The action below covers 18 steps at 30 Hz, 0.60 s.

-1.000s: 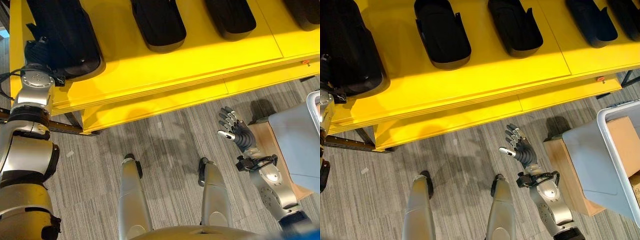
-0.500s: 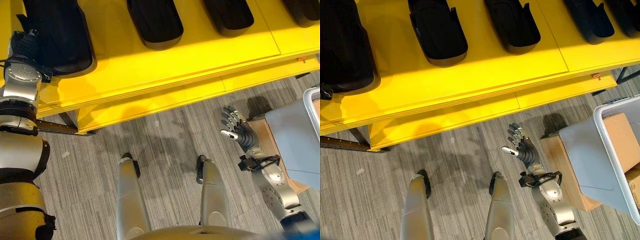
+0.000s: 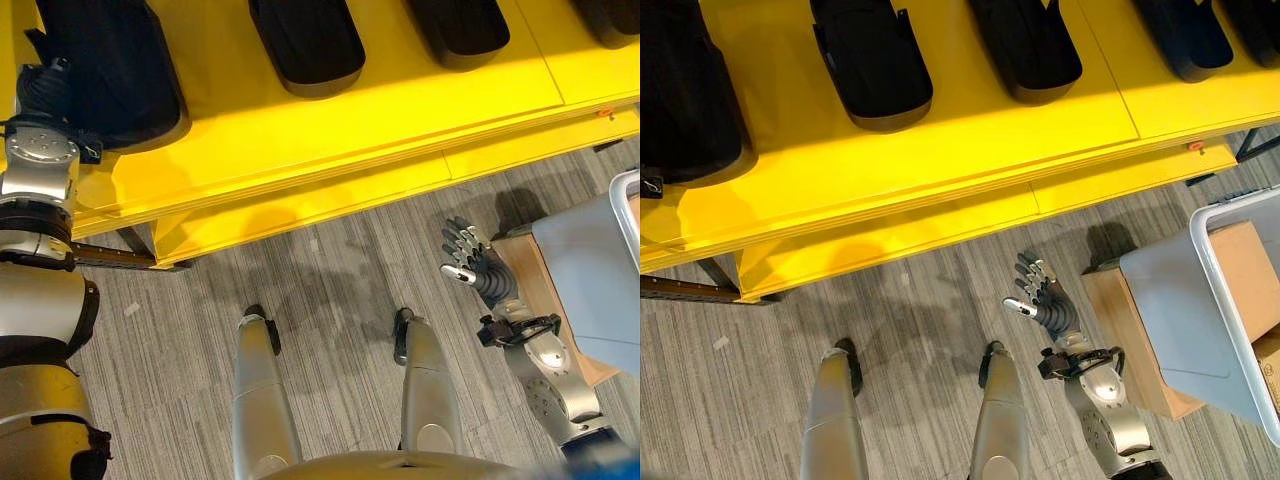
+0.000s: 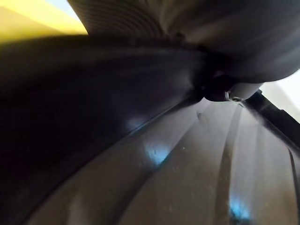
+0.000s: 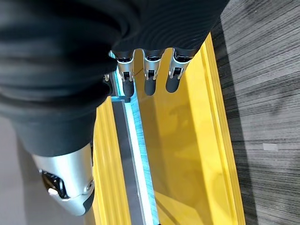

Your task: Move parts from the plastic box to the shelf.

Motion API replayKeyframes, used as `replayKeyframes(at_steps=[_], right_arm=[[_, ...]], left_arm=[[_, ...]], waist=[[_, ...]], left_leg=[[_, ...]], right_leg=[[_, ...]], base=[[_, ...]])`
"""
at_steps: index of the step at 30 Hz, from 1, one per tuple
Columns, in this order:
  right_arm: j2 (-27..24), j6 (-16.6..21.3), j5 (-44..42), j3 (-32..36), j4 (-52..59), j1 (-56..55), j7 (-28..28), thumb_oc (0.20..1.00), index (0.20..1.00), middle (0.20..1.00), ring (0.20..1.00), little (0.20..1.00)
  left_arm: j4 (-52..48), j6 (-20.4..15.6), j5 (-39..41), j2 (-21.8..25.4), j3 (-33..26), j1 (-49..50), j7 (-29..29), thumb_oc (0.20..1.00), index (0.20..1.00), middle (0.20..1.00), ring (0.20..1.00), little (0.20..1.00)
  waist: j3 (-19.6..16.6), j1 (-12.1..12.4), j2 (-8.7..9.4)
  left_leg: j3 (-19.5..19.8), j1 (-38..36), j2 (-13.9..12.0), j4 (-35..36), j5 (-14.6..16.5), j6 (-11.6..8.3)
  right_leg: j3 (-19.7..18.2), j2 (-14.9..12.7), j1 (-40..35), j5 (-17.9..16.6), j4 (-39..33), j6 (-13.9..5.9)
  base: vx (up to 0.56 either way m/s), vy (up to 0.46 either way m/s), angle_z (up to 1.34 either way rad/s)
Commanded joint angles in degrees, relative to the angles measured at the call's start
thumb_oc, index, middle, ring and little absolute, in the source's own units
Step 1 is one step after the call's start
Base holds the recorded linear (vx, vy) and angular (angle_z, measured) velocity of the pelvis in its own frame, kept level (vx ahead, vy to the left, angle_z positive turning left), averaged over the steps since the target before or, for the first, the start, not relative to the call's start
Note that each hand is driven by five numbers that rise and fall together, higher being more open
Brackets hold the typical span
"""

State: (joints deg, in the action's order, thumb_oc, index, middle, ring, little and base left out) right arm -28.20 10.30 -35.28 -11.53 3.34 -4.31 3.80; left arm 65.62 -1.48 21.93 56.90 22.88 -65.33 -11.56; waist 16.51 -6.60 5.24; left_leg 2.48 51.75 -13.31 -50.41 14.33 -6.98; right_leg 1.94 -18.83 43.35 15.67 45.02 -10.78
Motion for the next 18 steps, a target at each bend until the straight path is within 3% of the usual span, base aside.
replayKeyframes(at_steps=[1,2,18], right_arm=[[-2.6,1.9,-1.4,2.5,3.2,-3.0,0.2,1.000,1.000,1.000,1.000,1.000],[-2.6,1.8,-1.4,2.5,3.1,-2.9,0.2,1.000,1.000,1.000,1.000,1.000],[-3.4,1.8,-1.9,3.1,3.3,-3.2,1.4,1.000,1.000,1.000,1.000,1.000]], left_arm=[[3.9,-3.2,4.1,3.4,-2.2,-2.5,-0.8,0.831,0.831,0.831,0.831,0.831],[3.9,-3.2,4.2,3.4,-2.4,-2.4,-0.5,1.000,1.000,1.000,1.000,1.000],[3.5,-3.5,1.4,5.0,-0.6,-2.8,0.7,1.000,1.000,1.000,1.000,1.000]], waist=[[-4.9,0.8,-1.15],[-4.9,0.9,-1.13],[-6.0,1.0,-1.72]], left_leg=[[2.1,-0.5,-1.4,0.6,-1.3,1.25],[2.1,-0.5,-1.4,0.5,-1.2,1.28],[2.2,-0.5,-1.6,0.5,-1.4,1.10]], right_leg=[[-2.9,0.1,2.0,-6.1,-0.8,1.31],[-2.9,0.2,2.0,-6.1,-0.7,1.33],[-3.0,0.3,2.7,-5.8,0.4,1.36]], base=[[0.00,0.000,0.00],[0.00,0.000,0.00],[0.00,0.000,-0.01]])
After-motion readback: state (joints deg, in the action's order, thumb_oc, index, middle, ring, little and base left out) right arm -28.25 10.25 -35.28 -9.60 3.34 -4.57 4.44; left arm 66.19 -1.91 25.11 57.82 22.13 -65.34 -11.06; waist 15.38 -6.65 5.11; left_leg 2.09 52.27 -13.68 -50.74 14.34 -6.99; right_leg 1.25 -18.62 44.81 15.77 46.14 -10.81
